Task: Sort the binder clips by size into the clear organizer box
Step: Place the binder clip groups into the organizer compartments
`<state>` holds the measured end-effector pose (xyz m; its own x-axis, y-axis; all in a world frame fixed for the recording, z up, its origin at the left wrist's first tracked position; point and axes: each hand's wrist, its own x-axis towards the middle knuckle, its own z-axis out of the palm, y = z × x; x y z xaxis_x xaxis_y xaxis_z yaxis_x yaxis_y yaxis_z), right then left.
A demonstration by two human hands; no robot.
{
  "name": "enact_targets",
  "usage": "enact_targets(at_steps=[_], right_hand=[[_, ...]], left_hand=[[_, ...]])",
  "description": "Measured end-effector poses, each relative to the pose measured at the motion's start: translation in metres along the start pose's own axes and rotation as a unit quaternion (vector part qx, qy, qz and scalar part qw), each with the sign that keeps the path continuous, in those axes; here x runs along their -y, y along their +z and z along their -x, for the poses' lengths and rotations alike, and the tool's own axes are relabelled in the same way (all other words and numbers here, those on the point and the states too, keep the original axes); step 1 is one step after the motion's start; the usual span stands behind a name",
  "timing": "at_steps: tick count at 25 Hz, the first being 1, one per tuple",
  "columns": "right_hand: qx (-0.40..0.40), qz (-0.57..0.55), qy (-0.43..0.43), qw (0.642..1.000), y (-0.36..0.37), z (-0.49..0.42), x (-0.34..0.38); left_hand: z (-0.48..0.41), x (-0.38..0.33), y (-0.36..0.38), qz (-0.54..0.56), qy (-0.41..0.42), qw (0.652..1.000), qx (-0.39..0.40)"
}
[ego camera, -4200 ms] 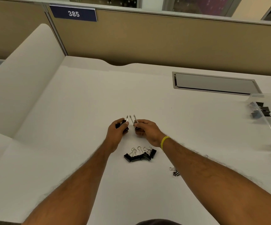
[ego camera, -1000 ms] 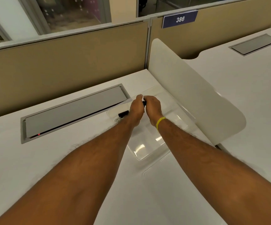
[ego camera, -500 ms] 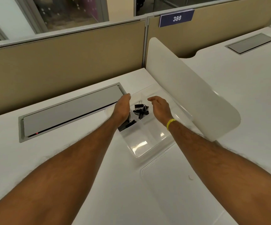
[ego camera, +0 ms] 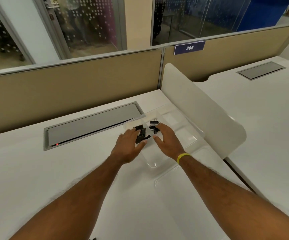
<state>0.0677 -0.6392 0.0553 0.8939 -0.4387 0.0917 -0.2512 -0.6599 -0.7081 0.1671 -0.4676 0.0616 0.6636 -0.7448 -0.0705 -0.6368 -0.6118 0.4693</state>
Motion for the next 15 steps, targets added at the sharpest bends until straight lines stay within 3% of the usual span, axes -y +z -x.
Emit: enact_targets(at_steps=[6, 15], right_hand=[[0.031, 0.128, -0.048, 0.99, 0.022, 0.049, 0.036], [0.082, 0.125, -0.056, 0.987, 0.089, 0.148, 0.094]], left_hand=[[0.073, 0.021, -0.019, -0.113, -0.007, 0.993, 0.006], [0.215, 0.095, -0.025, -0.171, -0.025, 0.984, 0.037]])
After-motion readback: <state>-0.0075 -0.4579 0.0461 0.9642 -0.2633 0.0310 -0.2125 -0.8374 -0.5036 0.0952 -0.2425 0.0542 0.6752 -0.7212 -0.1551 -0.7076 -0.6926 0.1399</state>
